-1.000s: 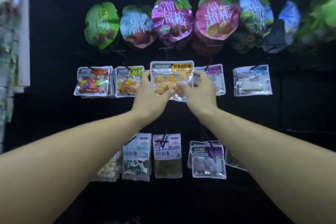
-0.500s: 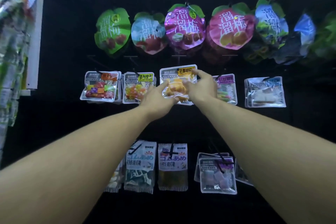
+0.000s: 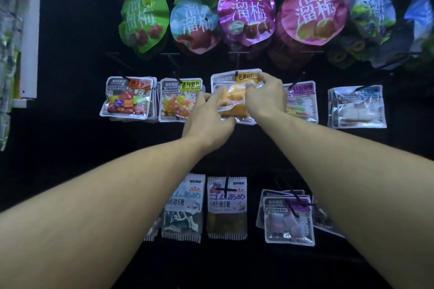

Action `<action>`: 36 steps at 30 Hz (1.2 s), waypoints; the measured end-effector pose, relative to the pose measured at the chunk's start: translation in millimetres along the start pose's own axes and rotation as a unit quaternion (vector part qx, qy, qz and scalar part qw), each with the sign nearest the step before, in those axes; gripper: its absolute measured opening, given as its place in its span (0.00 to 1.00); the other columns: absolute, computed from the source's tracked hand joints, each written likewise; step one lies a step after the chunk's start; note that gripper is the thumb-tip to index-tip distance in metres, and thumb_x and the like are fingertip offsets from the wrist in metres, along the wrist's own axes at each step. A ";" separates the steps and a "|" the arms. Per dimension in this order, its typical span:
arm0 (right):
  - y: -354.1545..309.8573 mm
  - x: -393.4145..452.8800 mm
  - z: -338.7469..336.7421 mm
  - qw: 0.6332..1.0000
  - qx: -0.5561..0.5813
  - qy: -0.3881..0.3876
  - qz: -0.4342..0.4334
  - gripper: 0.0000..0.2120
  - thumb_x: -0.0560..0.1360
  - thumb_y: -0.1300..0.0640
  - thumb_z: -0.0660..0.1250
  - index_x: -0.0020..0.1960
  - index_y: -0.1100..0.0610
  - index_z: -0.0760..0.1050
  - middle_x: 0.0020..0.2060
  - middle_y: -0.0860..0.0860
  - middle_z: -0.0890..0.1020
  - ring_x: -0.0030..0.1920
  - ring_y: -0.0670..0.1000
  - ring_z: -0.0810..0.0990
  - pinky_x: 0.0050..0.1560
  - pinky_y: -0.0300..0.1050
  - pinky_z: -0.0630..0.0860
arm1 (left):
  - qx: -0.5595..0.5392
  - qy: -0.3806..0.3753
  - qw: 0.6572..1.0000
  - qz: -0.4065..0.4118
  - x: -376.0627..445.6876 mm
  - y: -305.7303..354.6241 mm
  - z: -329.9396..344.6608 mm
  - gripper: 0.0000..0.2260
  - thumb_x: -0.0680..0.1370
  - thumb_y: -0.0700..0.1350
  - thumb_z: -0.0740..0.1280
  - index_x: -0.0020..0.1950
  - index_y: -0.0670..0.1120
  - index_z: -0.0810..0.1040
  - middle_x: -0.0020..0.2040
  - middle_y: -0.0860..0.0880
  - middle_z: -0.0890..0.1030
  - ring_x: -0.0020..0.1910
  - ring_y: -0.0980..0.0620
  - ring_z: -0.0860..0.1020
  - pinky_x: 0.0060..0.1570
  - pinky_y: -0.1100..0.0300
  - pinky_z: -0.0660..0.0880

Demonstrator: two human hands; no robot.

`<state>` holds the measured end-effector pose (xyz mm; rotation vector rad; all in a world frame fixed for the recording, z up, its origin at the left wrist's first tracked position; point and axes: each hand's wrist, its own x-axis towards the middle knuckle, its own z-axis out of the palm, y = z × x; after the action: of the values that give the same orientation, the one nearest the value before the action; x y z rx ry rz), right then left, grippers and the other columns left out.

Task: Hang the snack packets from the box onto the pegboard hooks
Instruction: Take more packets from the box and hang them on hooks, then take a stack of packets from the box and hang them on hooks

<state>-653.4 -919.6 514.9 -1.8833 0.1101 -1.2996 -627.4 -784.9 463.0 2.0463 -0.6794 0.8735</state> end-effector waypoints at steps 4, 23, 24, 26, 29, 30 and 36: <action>7.7 3.9 4.6 0.997 -0.077 -0.026 0.012 0.21 0.82 0.50 0.64 0.74 0.47 0.74 0.63 0.53 0.83 0.59 0.58 0.82 0.59 0.50 0.78 | 0.034 0.015 0.999 0.011 -0.1 -1.9 7.4 0.32 0.81 0.51 0.69 0.84 0.56 0.62 0.70 0.51 0.69 0.66 0.48 0.74 0.57 0.54 0.73; 39.4 -85.9 6.0 0.989 -0.074 -0.038 -0.119 0.21 0.81 0.59 0.65 0.74 0.51 0.72 0.68 0.53 0.72 0.63 0.50 0.74 0.66 0.42 0.71 | 0.089 -0.101 0.991 -0.006 -70.0 -34.9 13.2 0.33 0.80 0.51 0.73 0.83 0.48 0.66 0.85 0.47 0.63 0.84 0.47 0.61 0.83 0.50 0.59; 43.5 -109.0 6.0 0.991 -0.007 -0.034 -0.127 0.19 0.80 0.60 0.65 0.71 0.54 0.73 0.64 0.52 0.74 0.55 0.46 0.76 0.59 0.35 0.72 | 0.069 -0.081 0.994 -0.001 -91.7 -38.5 14.8 0.31 0.80 0.50 0.72 0.82 0.48 0.68 0.84 0.47 0.65 0.84 0.48 0.62 0.82 0.49 0.60; 57.6 -160.6 3.9 0.988 0.109 -0.031 -0.107 0.18 0.79 0.63 0.66 0.67 0.55 0.74 0.59 0.51 0.77 0.46 0.40 0.77 0.52 0.31 0.74 | 0.016 -0.047 0.999 0.004 -145.4 -48.9 18.8 0.27 0.80 0.48 0.71 0.79 0.46 0.71 0.82 0.46 0.68 0.83 0.47 0.63 0.82 0.49 0.61; 95.3 -250.6 3.4 0.983 0.165 -0.063 -0.046 0.16 0.76 0.65 0.66 0.62 0.56 0.76 0.55 0.50 0.81 0.47 0.38 0.79 0.51 0.32 0.76 | 0.015 -0.044 0.999 -0.002 -248.5 -78.6 23.3 0.24 0.78 0.44 0.70 0.75 0.43 0.74 0.79 0.43 0.71 0.80 0.44 0.67 0.80 0.54 0.60; 111.0 -282.1 3.2 0.982 0.164 -0.087 -0.024 0.14 0.76 0.66 0.66 0.61 0.57 0.77 0.52 0.49 0.81 0.48 0.40 0.79 0.50 0.32 0.75 | 0.024 -0.060 0.998 -0.007 -285.3 -91.4 25.8 0.23 0.77 0.42 0.71 0.73 0.42 0.76 0.77 0.43 0.73 0.78 0.43 0.69 0.79 0.55 0.61; 219.2 -452.7 2.5 0.923 0.024 -0.365 0.117 0.09 0.79 0.65 0.67 0.52 0.52 0.80 0.41 0.46 0.82 0.40 0.47 0.79 0.45 0.44 0.76 | 0.069 -0.333 0.917 -0.210 -466.5 -152.9 43.2 0.22 0.77 0.42 0.74 0.71 0.45 0.77 0.72 0.45 0.77 0.75 0.44 0.70 0.74 0.55 0.64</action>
<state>-781.4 -839.2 35.2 -2.1144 -0.0872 -0.3827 -793.1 -663.1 15.2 2.5035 -0.4916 -0.0475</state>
